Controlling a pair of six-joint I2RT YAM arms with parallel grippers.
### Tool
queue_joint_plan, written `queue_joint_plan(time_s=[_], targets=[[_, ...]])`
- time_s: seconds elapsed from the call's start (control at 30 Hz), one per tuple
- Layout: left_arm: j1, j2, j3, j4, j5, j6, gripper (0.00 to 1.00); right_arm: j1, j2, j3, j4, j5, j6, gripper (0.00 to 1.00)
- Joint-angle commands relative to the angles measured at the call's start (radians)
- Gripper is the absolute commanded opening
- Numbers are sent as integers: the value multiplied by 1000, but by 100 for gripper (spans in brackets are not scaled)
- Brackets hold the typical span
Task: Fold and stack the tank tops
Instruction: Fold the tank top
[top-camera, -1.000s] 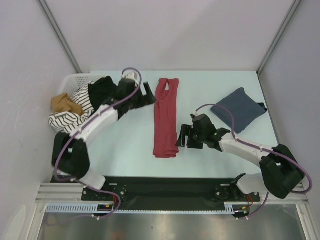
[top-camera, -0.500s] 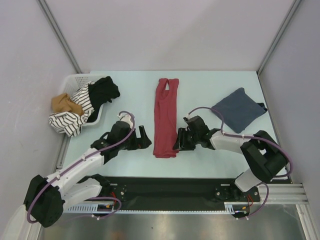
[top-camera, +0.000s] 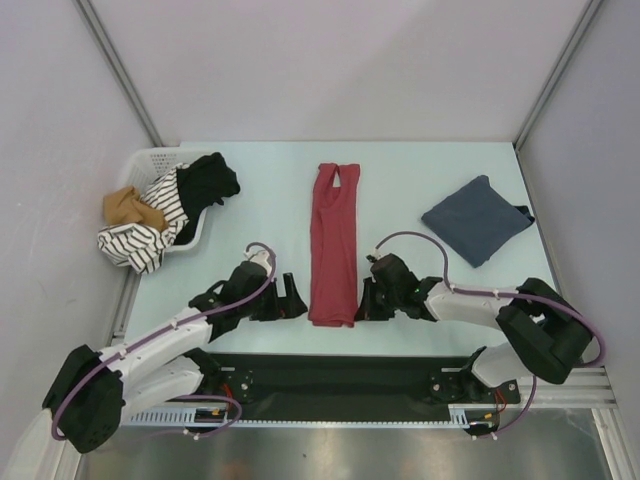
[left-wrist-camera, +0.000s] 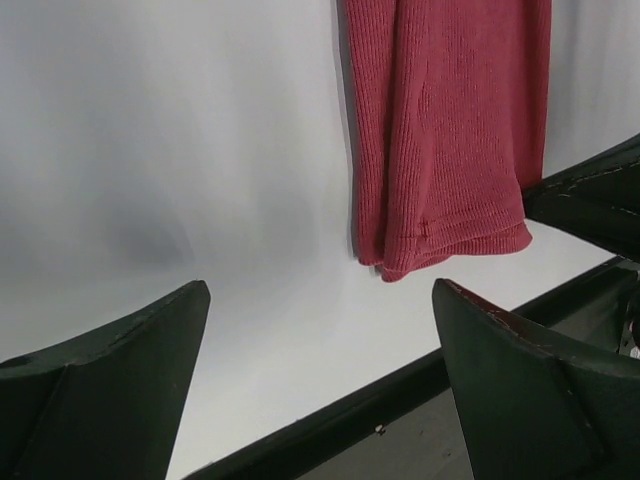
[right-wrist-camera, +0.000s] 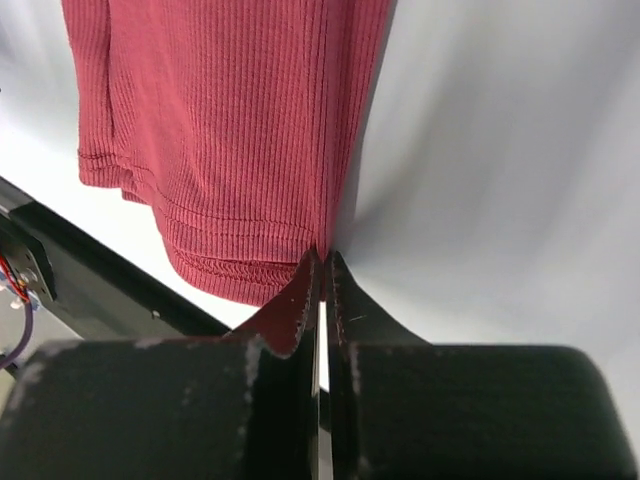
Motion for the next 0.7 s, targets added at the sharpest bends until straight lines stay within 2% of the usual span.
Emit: queue_joint_plan(time_s=[0.0,0.1,0.23,0.47,0.67], targets=[[-30,19,-14,89,16,-59,98,25,-50,-27,-79,84,45,1],[-63,48,-6,116,8,-82,97,24,-81,-39,-81,95,47,34],[-113,97,-14,167,6,-132,94,24,-104,-38,-78,85,44,50],[-129,174,-21,242,23,-178,82,13,-113,-35,-3,-3,32,57],[-129,248,-14,307,13,-188,75,13,-36,-18,43,-43,24,59]])
